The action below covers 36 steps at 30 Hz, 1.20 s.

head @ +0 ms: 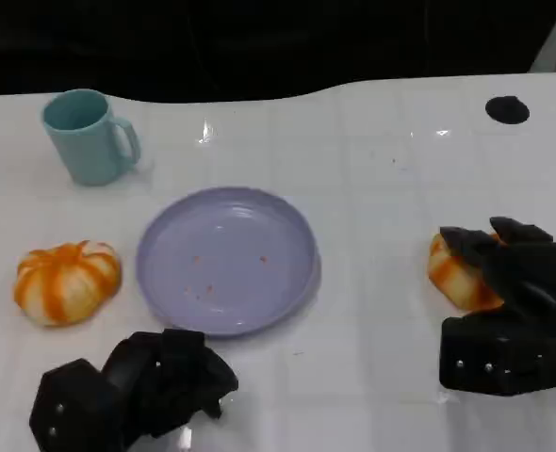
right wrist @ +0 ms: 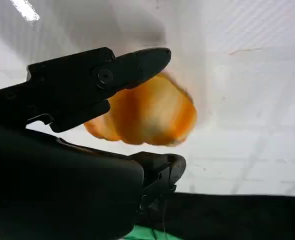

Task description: Grasp the bread from the table and place it into the plate.

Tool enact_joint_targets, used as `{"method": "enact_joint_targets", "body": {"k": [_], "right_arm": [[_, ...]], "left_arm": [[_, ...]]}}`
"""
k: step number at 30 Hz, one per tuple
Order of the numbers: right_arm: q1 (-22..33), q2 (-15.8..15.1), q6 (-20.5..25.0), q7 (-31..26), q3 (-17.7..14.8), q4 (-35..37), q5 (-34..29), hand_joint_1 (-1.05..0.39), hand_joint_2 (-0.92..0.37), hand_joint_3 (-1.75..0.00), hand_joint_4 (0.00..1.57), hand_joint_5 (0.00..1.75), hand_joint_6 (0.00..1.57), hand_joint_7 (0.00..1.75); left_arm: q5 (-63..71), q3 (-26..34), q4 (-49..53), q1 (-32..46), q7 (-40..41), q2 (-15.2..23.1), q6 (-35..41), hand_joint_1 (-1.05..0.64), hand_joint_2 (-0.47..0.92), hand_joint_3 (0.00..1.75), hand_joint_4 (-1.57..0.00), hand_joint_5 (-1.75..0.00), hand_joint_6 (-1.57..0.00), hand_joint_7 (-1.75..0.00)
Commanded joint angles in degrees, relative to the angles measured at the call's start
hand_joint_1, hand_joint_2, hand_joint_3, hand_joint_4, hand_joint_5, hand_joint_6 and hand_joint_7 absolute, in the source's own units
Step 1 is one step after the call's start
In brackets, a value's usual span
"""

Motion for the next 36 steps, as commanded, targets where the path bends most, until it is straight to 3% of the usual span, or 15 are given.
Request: {"method": "enact_joint_targets", "body": {"k": [1,5,7,9,10,12,13,14,15,16,19,24,26,28,36], "right_arm": [[-2.4,0.4,1.3,0.3,0.8,3.2,0.9,-0.53,-0.89,0.0,0.06,0.04,0.18,0.02],[-3.5,0.8,1.2,-1.8,1.5,5.5,0.6,-0.49,-0.88,0.0,0.1,0.06,0.21,0.02],[-4.0,0.8,0.9,-3.7,2.0,6.6,0.3,-0.46,-0.91,-0.01,0.19,0.1,0.28,0.05],[-4.1,1.4,-1.7,-7.0,0.7,8.1,2.5,-0.35,-0.92,-0.02,0.49,0.22,0.5,0.1],[-4.2,1.7,-3.3,-8.5,0.1,8.9,3.8,-0.21,-0.92,-0.05,0.74,0.62,0.8,0.13],[-4.5,1.4,-6.6,-12.8,0.3,10.9,4.0,-0.12,-0.92,-0.1,0.89,1.21,1.14,0.19],[-4.7,1.2,-7.7,-14.6,0.7,11.9,3.6,-0.09,-0.9,-0.12,0.92,1.5,1.23,0.34],[-4.9,1.1,-8.5,-15.9,0.9,12.8,3.4,-0.08,-0.89,-0.14,0.93,1.6,1.22,0.48],[-5.1,1.1,-9.0,-16.9,1.1,13.5,3.4,-0.08,-0.88,-0.21,0.91,1.69,1.05,0.91],[-5.2,1.2,-9.3,-17.7,1.1,14.0,3.4,-0.08,-0.86,-0.25,0.9,1.72,0.95,1.12],[-5.5,1.5,-8.8,-19.3,1.1,14.4,3.4,-0.08,-0.82,-0.32,0.86,1.74,0.82,1.33],[-5.6,1.7,-10.3,-21.8,0.9,14.8,4.1,-0.07,-0.75,-0.42,0.86,1.75,0.81,1.35],[-5.1,2.2,-12.4,-22.9,-0.3,14.5,5.9,-0.03,-0.58,-0.77,0.88,1.75,0.81,1.47],[-4.9,2.6,-14.0,-23.6,-1.0,14.3,7.3,-0.01,-0.48,-0.97,0.89,1.75,0.8,1.55],[-4.1,4.4,-17.0,-23.9,-1.8,10.5,9.9,0.05,-0.39,-1.16,0.95,1.75,0.8,1.61]], "left_arm": [[0.0,0.1,0.1,1.0,0.1,0.4,0.7,-1.05,0.86,0.0,-0.88,-1.5,-1.3,-0.75],[0.1,0.0,-0.4,1.2,0.2,0.5,0.9,-1.05,0.85,0.0,-0.88,-1.5,-1.3,-0.75],[0.3,0.0,-0.5,1.2,0.4,0.5,1.1,-1.05,0.86,0.0,-0.89,-1.5,-1.31,-0.75],[0.2,0.0,-0.7,1.4,0.3,0.5,1.0,-1.05,0.86,0.0,-0.89,-1.5,-1.31,-0.74],[0.1,0.0,-0.7,1.4,0.3,0.4,1.0,-1.05,0.86,0.0,-0.89,-1.5,-1.31,-0.74],[0.0,0.0,-0.7,1.4,0.2,0.3,0.9,-1.05,0.86,0.0,-0.89,-1.5,-1.3,-0.74],[0.0,0.0,-0.7,1.4,0.2,0.3,0.9,-1.05,0.86,0.0,-0.89,-1.5,-1.3,-0.74],[0.0,0.0,-0.8,1.4,0.3,0.3,1.1,-1.05,0.85,0.0,-0.9,-1.5,-1.3,-0.74],[0.0,0.0,-0.8,1.4,0.3,0.2,1.2,-1.05,0.85,0.0,-0.9,-1.5,-1.31,-0.74],[0.1,0.0,-1.0,1.4,0.5,0.2,1.3,-1.05,0.85,0.0,-0.89,-1.5,-1.31,-0.74],[0.3,-0.1,-1.3,1.5,0.7,0.2,1.6,-1.05,0.85,0.0,-0.89,-1.5,-1.31,-0.74],[0.3,-0.2,-1.4,1.5,0.8,0.0,1.9,-1.05,0.85,0.0,-0.89,-1.49,-1.31,-0.74],[0.4,-0.3,-1.4,1.5,0.9,-0.1,1.8,-1.04,0.85,0.0,-0.89,-1.49,-1.31,-0.74],[0.5,-0.3,-1.4,1.5,0.9,-0.1,1.9,-1.05,0.85,0.0,-0.89,-1.5,-1.3,-0.74],[0.2,-0.2,-1.1,1.4,0.6,0.1,1.8,-1.05,0.85,0.0,-0.9,-1.49,-1.31,-0.74]]}}
